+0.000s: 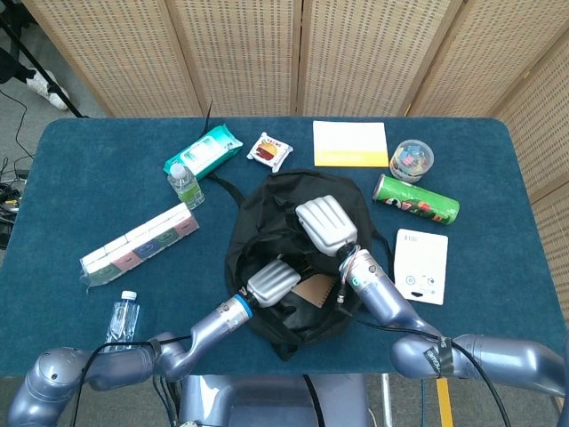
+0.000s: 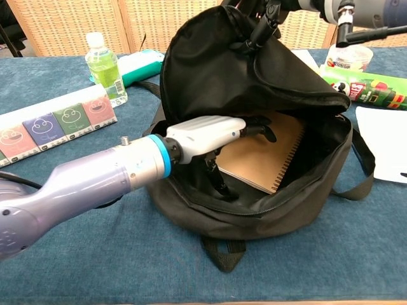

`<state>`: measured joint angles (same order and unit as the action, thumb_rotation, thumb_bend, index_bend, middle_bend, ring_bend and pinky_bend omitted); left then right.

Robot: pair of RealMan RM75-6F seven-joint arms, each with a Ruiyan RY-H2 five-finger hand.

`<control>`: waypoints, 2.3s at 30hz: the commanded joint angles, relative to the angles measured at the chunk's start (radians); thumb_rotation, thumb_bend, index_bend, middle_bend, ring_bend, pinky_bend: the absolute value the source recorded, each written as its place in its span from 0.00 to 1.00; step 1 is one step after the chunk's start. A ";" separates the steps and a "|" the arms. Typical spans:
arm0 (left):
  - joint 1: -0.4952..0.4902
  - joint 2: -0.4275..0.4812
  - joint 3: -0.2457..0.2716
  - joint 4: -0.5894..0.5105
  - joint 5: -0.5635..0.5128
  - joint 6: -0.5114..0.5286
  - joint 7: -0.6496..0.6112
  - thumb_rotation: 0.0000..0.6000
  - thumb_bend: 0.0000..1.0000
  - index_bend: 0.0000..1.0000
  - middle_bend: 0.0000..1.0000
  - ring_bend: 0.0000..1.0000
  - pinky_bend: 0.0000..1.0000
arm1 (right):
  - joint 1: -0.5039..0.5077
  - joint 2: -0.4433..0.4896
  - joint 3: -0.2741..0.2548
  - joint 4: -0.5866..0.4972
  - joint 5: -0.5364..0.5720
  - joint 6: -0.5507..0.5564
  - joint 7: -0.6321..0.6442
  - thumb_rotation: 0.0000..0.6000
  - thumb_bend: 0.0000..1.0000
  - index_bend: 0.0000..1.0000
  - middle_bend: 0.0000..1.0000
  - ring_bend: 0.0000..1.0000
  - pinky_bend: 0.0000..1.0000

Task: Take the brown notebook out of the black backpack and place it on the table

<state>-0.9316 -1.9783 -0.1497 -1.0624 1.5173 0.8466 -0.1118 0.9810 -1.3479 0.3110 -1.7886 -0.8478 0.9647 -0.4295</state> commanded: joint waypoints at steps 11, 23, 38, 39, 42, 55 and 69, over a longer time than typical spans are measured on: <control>-0.053 -0.101 -0.018 0.141 -0.039 -0.036 0.053 1.00 0.22 0.19 0.00 0.00 0.04 | -0.008 0.026 -0.012 -0.014 -0.012 0.007 0.025 1.00 0.65 0.70 0.70 0.73 0.70; -0.081 -0.154 -0.026 0.234 -0.047 -0.031 0.068 1.00 0.50 0.19 0.00 0.00 0.04 | -0.008 0.042 -0.018 -0.030 -0.012 0.015 0.029 1.00 0.65 0.70 0.70 0.73 0.70; -0.124 -0.192 -0.046 0.330 -0.064 -0.059 0.066 1.00 0.50 0.19 0.00 0.00 0.04 | -0.005 0.059 -0.017 -0.044 -0.011 0.019 0.032 1.00 0.65 0.70 0.70 0.73 0.70; -0.129 -0.196 -0.049 0.340 -0.066 -0.061 0.065 1.00 0.50 0.19 0.00 0.00 0.04 | -0.005 0.059 -0.017 -0.045 -0.011 0.019 0.032 1.00 0.65 0.70 0.70 0.73 0.70; -0.144 -0.207 -0.060 0.369 -0.074 -0.070 0.058 1.00 0.50 0.19 0.00 0.00 0.04 | -0.004 0.060 -0.020 -0.046 -0.009 0.019 0.033 1.00 0.65 0.70 0.70 0.73 0.70; -0.171 -0.245 -0.083 0.451 -0.094 -0.050 0.053 1.00 0.53 0.49 0.28 0.27 0.44 | -0.002 0.063 -0.017 -0.041 -0.007 0.023 0.044 1.00 0.65 0.70 0.70 0.73 0.70; -0.122 -0.208 -0.033 0.414 -0.037 0.090 -0.022 1.00 0.53 0.77 0.50 0.46 0.60 | 0.000 0.062 -0.006 0.000 0.002 0.033 0.057 1.00 0.65 0.70 0.70 0.73 0.70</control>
<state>-1.0595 -2.1933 -0.1888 -0.6401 1.4744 0.9271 -0.1279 0.9801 -1.2855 0.3043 -1.7910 -0.8479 0.9967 -0.3726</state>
